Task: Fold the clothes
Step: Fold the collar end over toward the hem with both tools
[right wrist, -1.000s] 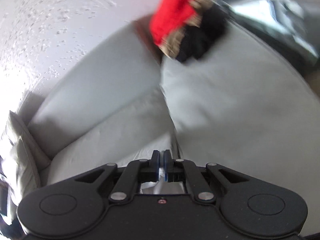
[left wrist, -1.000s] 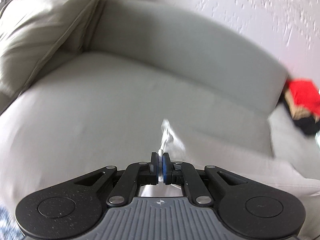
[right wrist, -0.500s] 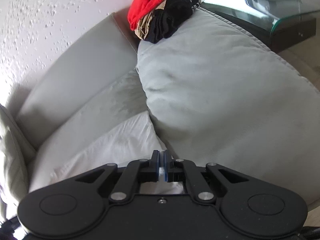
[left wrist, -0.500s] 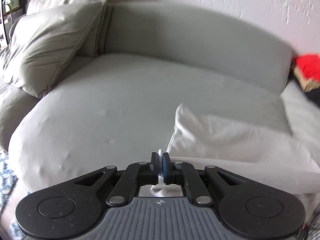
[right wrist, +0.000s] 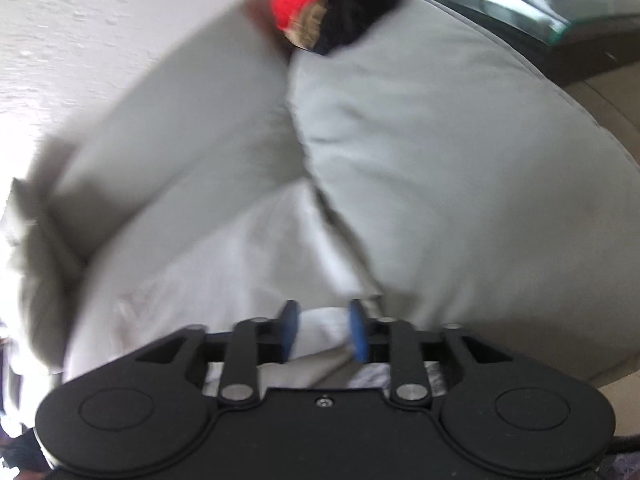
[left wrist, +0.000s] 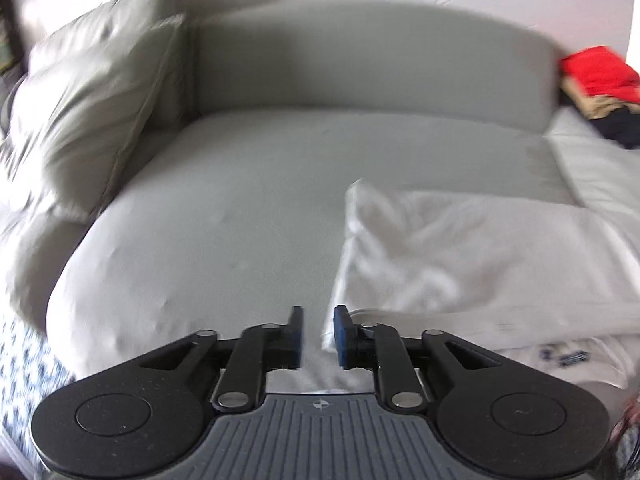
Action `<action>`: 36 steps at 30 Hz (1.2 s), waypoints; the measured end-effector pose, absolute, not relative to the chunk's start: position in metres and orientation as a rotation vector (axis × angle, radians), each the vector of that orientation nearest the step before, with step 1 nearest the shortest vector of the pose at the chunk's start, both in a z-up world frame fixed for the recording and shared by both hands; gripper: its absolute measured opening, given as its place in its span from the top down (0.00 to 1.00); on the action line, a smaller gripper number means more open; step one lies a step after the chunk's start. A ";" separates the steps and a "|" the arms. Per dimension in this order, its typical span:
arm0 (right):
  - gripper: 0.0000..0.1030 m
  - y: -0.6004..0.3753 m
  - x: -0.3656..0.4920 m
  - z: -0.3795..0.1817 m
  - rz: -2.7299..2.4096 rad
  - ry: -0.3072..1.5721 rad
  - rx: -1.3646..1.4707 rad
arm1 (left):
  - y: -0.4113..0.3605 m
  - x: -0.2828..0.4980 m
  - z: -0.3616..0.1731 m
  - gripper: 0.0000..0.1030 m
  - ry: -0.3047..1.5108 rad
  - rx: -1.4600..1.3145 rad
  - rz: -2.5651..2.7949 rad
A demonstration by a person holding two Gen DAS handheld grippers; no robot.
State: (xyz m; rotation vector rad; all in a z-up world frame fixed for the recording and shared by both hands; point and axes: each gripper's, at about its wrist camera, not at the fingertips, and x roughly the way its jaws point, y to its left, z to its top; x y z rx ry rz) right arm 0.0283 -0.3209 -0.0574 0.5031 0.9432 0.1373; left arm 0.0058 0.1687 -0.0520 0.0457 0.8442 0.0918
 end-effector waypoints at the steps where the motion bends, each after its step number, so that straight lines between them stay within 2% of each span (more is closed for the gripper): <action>1: 0.58 -0.315 0.032 -0.058 0.160 0.951 0.490 | 0.164 0.006 -0.050 0.82 0.842 0.050 0.061; 5: 0.60 -0.288 0.057 -0.075 0.226 1.032 0.466 | 0.130 0.023 -0.061 0.76 0.879 0.072 -0.055; 8: 0.68 -0.267 0.082 -0.092 0.279 1.106 0.445 | 0.098 0.041 -0.078 0.75 0.921 0.129 -0.118; 17: 0.68 -0.232 0.148 -0.130 0.240 1.275 0.396 | 0.060 0.122 -0.131 0.75 1.064 0.134 -0.203; 20: 0.68 -0.229 0.142 -0.136 0.250 1.297 0.365 | 0.060 0.115 -0.133 0.79 1.072 0.156 -0.251; 25: 0.68 -0.231 0.107 -0.122 0.364 1.462 0.342 | 0.072 0.059 -0.115 0.85 1.146 0.226 -0.419; 30: 0.68 -0.253 0.057 -0.079 0.377 1.338 0.369 | 0.114 0.002 -0.087 0.84 1.072 0.139 -0.417; 34: 0.69 -0.273 0.043 -0.063 0.323 1.176 0.448 | 0.128 0.001 -0.081 0.84 0.991 0.028 -0.303; 36: 0.76 -0.274 0.044 -0.065 0.300 1.105 0.481 | 0.117 0.008 -0.088 0.84 0.976 0.022 -0.283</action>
